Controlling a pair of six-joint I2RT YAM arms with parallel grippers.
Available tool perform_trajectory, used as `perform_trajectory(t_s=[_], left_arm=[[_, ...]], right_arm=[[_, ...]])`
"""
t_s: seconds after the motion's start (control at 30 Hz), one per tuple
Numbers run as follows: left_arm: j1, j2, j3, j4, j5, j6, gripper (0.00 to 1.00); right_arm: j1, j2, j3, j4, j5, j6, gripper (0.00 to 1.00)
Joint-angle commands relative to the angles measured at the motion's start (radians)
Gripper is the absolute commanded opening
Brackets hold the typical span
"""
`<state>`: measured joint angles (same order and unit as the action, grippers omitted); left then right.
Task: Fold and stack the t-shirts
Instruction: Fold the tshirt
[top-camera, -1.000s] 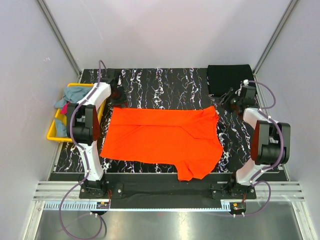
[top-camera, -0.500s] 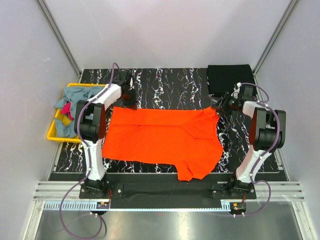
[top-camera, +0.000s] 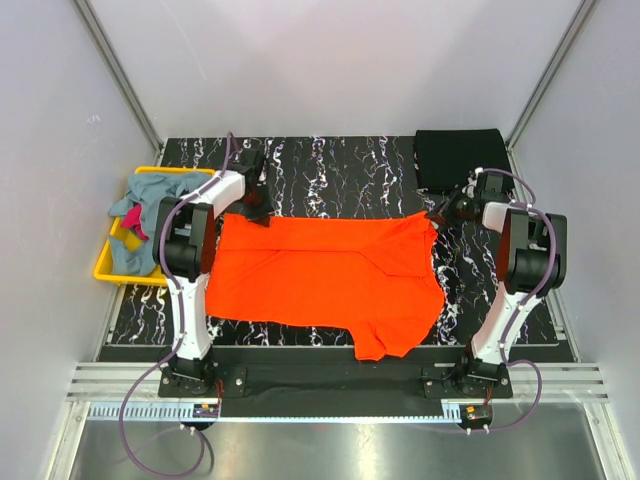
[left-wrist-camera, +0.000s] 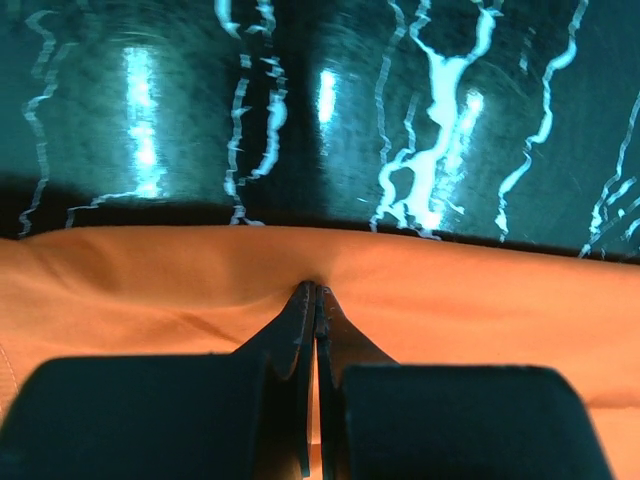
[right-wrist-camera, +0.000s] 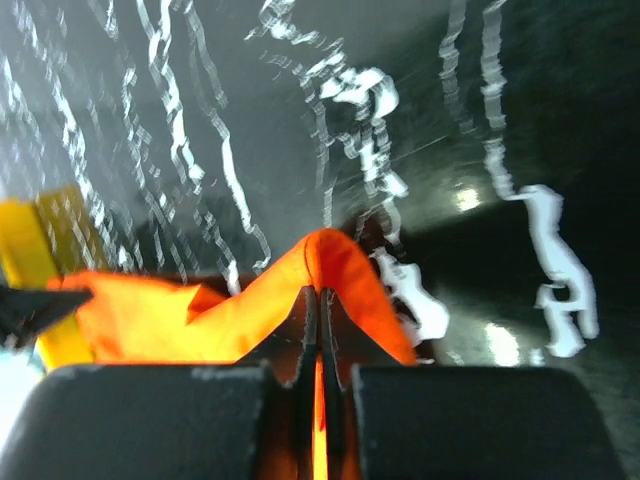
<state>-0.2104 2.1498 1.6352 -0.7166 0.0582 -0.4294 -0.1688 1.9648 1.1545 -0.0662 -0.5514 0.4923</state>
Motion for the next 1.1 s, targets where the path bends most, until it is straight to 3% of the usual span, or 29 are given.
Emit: perform_trajectory(t_s=[0.0, 0.23, 0.47, 0.57, 0.73, 0.8, 0.83, 0.93, 0.97, 1.07], left_arm=[[0.029, 0.021, 0.0, -0.04, -0.106, -0.023, 0.0], [0.037, 0.021, -0.002, -0.043, -0.104, -0.055, 0.0], [0.039, 0.027, 0.011, -0.043, -0.112, -0.066, 0.0], [0.039, 0.039, 0.044, -0.04, -0.103, -0.066, 0.0], [0.032, 0.094, 0.178, -0.043, 0.04, -0.048, 0.0], [0.034, 0.09, 0.23, -0.047, 0.06, -0.04, 0.04], [0.034, 0.084, 0.245, -0.05, 0.069, -0.035, 0.12], [0.032, 0.018, 0.265, -0.061, 0.058, -0.04, 0.27], [0.029, -0.032, 0.252, -0.061, 0.046, -0.052, 0.35], [-0.016, -0.12, 0.217, -0.055, 0.0, -0.054, 0.4]], right_arm=[[-0.011, -0.072, -0.041, 0.095, 0.125, 0.063, 0.0], [-0.014, -0.248, -0.327, 0.318, 0.362, 0.268, 0.0], [-0.014, -0.348, -0.427, 0.393, 0.485, 0.37, 0.0], [-0.014, -0.322, -0.426, 0.45, 0.431, 0.378, 0.0], [-0.014, -0.213, -0.281, 0.442, 0.315, 0.348, 0.01], [-0.014, -0.196, -0.237, 0.361, 0.3, 0.327, 0.04], [-0.014, -0.201, -0.195, 0.317, 0.306, 0.293, 0.06], [-0.014, -0.251, -0.122, 0.104, 0.356, 0.256, 0.19], [-0.014, -0.285, -0.11, -0.022, 0.387, 0.264, 0.28], [-0.014, -0.364, -0.11, -0.176, 0.419, 0.287, 0.36]])
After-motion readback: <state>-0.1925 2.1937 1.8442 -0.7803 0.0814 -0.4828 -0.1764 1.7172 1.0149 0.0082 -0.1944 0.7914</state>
